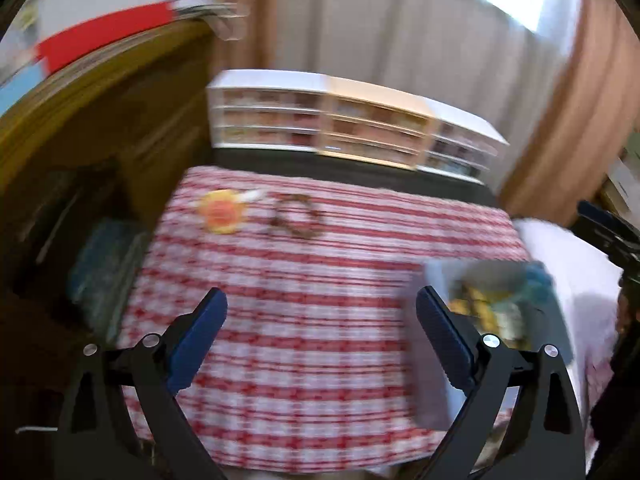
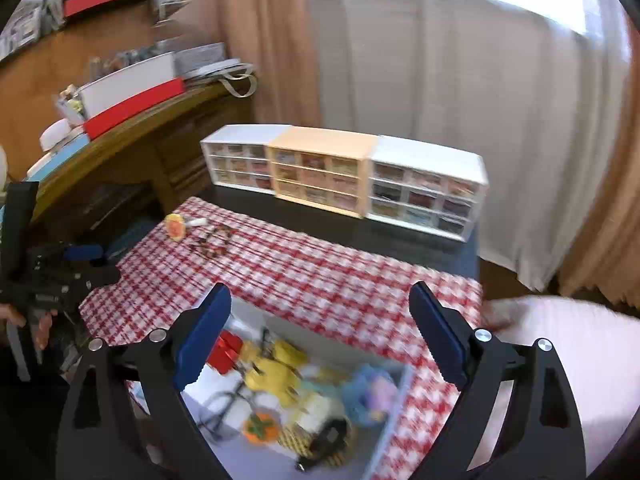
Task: Organize jewelry
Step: 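Move the left tool to the white tube while the right tool approaches the beaded bracelet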
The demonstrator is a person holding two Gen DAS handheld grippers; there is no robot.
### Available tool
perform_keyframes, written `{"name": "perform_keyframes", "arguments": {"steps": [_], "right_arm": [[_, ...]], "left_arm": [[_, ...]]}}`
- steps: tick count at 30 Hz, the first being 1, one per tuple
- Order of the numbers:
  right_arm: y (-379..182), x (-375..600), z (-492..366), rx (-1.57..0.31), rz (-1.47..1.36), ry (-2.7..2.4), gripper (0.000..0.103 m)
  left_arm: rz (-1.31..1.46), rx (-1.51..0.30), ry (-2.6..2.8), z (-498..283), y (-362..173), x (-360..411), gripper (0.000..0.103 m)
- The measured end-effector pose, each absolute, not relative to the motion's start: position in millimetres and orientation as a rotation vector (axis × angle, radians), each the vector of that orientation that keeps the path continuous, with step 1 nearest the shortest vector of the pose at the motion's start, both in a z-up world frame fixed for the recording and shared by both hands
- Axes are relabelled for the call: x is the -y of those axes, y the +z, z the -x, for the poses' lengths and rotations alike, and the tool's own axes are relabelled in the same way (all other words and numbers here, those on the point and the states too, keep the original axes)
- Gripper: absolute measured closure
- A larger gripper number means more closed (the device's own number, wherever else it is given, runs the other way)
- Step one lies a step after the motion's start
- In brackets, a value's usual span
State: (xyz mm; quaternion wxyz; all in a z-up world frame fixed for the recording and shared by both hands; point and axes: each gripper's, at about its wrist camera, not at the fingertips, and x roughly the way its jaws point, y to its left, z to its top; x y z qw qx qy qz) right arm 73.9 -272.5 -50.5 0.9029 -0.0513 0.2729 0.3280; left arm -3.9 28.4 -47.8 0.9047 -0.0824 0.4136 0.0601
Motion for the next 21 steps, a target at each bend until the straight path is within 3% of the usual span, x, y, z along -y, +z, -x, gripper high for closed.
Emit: {"name": "perform_keyframes", "arguments": {"steps": [6,17,21], "right_arm": [[-44.8,210.8,-100.3,-0.594,0.155,0.821,0.016],[-72.5,69.8,-151.2,-0.634,0.411,0.967,0.021],[-91.8,32.1,-172.8,-0.681,0.546,0.971,0.031]], "left_arm": [[0.137,-0.817,0.205,26.8,-53.2,-82.5,0.008],[0.100,-0.766,0.121,31.2,-52.7,-108.2,0.008],[-0.044,-0.757,0.002,-8.8,-34.4,-109.1,0.008]]}}
